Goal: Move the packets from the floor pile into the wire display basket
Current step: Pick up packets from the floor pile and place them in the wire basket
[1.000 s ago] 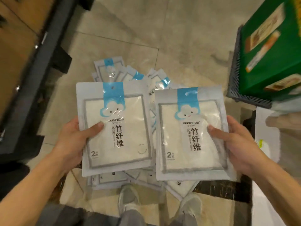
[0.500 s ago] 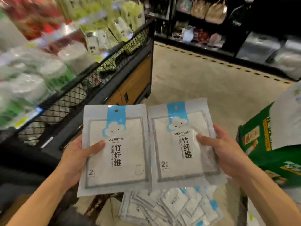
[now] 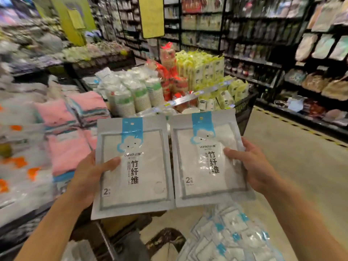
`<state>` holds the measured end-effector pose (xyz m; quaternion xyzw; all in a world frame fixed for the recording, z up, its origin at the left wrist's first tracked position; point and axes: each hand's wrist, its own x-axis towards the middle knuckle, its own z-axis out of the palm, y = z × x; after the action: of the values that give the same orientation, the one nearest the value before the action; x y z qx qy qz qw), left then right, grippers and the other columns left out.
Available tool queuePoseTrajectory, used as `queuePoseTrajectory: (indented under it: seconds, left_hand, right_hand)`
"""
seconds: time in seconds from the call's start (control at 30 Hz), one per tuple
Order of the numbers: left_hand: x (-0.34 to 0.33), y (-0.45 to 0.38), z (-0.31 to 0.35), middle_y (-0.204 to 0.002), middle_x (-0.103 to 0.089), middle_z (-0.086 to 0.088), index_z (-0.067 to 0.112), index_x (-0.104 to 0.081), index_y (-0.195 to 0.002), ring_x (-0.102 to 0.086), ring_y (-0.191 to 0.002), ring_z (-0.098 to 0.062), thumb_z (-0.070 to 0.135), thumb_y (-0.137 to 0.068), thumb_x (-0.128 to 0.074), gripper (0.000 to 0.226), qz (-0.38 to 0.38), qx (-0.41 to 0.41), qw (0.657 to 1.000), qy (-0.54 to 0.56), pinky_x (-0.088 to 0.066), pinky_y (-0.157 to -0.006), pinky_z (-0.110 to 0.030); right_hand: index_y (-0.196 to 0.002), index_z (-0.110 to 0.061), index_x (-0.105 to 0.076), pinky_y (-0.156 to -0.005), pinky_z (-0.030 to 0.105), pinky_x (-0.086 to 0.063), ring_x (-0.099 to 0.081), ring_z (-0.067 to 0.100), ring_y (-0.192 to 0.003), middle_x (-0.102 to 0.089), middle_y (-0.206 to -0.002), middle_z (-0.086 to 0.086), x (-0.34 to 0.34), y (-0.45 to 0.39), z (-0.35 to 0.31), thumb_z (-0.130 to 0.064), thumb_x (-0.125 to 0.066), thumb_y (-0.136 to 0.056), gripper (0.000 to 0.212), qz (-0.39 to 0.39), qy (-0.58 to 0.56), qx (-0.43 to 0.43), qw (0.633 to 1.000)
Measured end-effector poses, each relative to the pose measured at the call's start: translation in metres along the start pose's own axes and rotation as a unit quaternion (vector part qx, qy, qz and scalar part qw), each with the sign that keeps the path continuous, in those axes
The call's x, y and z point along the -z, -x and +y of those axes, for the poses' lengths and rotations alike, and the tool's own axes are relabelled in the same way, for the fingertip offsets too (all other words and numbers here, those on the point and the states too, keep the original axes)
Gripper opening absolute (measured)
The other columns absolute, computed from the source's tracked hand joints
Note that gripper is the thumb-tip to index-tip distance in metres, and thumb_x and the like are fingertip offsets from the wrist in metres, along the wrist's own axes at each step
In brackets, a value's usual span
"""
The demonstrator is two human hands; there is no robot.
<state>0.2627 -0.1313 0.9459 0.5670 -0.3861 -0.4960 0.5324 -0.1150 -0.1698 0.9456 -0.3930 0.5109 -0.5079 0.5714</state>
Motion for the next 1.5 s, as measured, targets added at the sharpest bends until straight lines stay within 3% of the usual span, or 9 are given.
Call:
queuePoseTrajectory:
  seconds: [0.1,0.3,0.43,0.57,0.77,0.93,1.07,1.23,1.5]
  left_hand:
    - [0.035,0.053,0.000,-0.110,-0.076,-0.019,0.008,-0.064,-0.120,-0.076,-0.089,-0.035,0.026,-0.048,-0.095,0.081,0.065,-0.009,0.997,0.029,-0.063,-0.063,-0.041]
    - [0.102,0.174,-0.013,-0.112,-0.075,-0.019,0.005,-0.065,-0.123,-0.075,-0.098,-0.037,0.037,-0.033,-0.103,0.103,0.208,-0.023,0.976,0.052,-0.064,-0.072,-0.045]
    - [0.139,0.253,-0.024,-0.114,-0.074,-0.021,0.008,-0.064,-0.124,-0.073,-0.100,-0.040,0.015,-0.069,-0.082,0.059,0.296,-0.023,0.952,0.073,-0.059,-0.087,-0.056]
    - [0.169,0.321,-0.042,-0.108,-0.076,-0.018,0.011,-0.064,-0.121,-0.075,-0.095,-0.039,0.013,-0.075,-0.076,0.048,0.357,-0.010,0.932,0.065,-0.064,-0.073,-0.050]
    - [0.224,0.398,-0.073,-0.106,-0.076,-0.019,0.008,-0.063,-0.121,-0.076,-0.089,-0.039,0.008,-0.078,-0.077,0.045,0.421,-0.012,0.902,0.100,-0.063,-0.066,-0.047]
    - [0.283,0.443,-0.100,-0.117,-0.073,-0.023,0.007,-0.061,-0.128,-0.072,-0.101,-0.044,0.022,-0.073,-0.091,0.065,0.414,0.010,0.903,0.113,-0.059,-0.085,-0.057]
    - [0.325,0.462,-0.119,-0.111,-0.076,-0.018,0.012,-0.063,-0.122,-0.074,-0.097,-0.039,0.038,-0.043,-0.103,0.092,0.429,0.025,0.895,0.122,-0.063,-0.073,-0.049]
    - [0.370,0.464,-0.146,-0.115,-0.075,-0.017,0.009,-0.060,-0.127,-0.074,-0.102,-0.036,0.013,-0.078,-0.079,0.053,0.440,0.062,0.886,0.130,-0.058,-0.089,-0.057]
    - [0.424,0.417,-0.181,-0.107,-0.078,-0.008,0.017,-0.062,-0.120,-0.076,-0.097,-0.030,0.012,-0.081,-0.080,0.043,0.435,0.123,0.882,0.133,-0.060,-0.084,-0.056]
  right_hand:
    - [-0.118,-0.011,-0.065,-0.058,0.031,-0.060,-0.077,0.023,-0.079,-0.079,-0.101,0.012,-0.031,0.008,0.000,0.007,-0.066,-0.091,0.032,-0.064,0.016,0.006,0.998]
    - [-0.125,-0.016,-0.064,-0.064,0.036,-0.063,-0.078,0.030,-0.092,-0.079,-0.105,0.009,-0.100,0.043,0.011,0.000,-0.067,-0.094,0.035,-0.218,0.038,-0.022,0.975]
    - [-0.122,-0.017,-0.063,-0.064,0.037,-0.065,-0.078,0.029,-0.090,-0.079,-0.105,0.010,-0.148,0.079,0.029,0.002,-0.065,-0.094,0.034,-0.293,0.036,-0.050,0.954]
    - [-0.122,-0.015,-0.064,-0.069,0.041,-0.066,-0.078,0.029,-0.090,-0.079,-0.104,0.011,-0.190,0.117,0.055,0.003,-0.065,-0.095,0.033,-0.344,0.048,-0.072,0.935]
    - [-0.125,-0.015,-0.061,-0.085,0.056,-0.061,-0.077,0.036,-0.094,-0.078,-0.106,0.015,-0.258,0.164,0.095,0.001,-0.066,-0.094,0.035,-0.404,0.074,-0.098,0.906]
    - [-0.127,-0.012,-0.061,-0.069,0.044,-0.065,-0.077,0.034,-0.091,-0.078,-0.105,0.015,-0.317,0.197,0.135,0.002,-0.067,-0.093,0.037,-0.420,0.093,-0.113,0.896]
    - [-0.127,-0.016,-0.061,-0.079,0.052,-0.062,-0.077,0.034,-0.095,-0.078,-0.108,0.013,-0.355,0.224,0.165,-0.002,-0.069,-0.093,0.037,-0.414,0.112,-0.128,0.894]
    - [-0.127,-0.015,-0.061,-0.088,0.060,-0.059,-0.076,0.035,-0.097,-0.078,-0.110,0.013,-0.384,0.245,0.197,-0.002,-0.069,-0.094,0.036,-0.395,0.143,-0.134,0.897]
    - [-0.126,-0.013,-0.060,-0.086,0.059,-0.060,-0.077,0.034,-0.096,-0.077,-0.110,0.013,-0.419,0.223,0.241,-0.002,-0.070,-0.093,0.037,-0.353,0.188,-0.147,0.905]
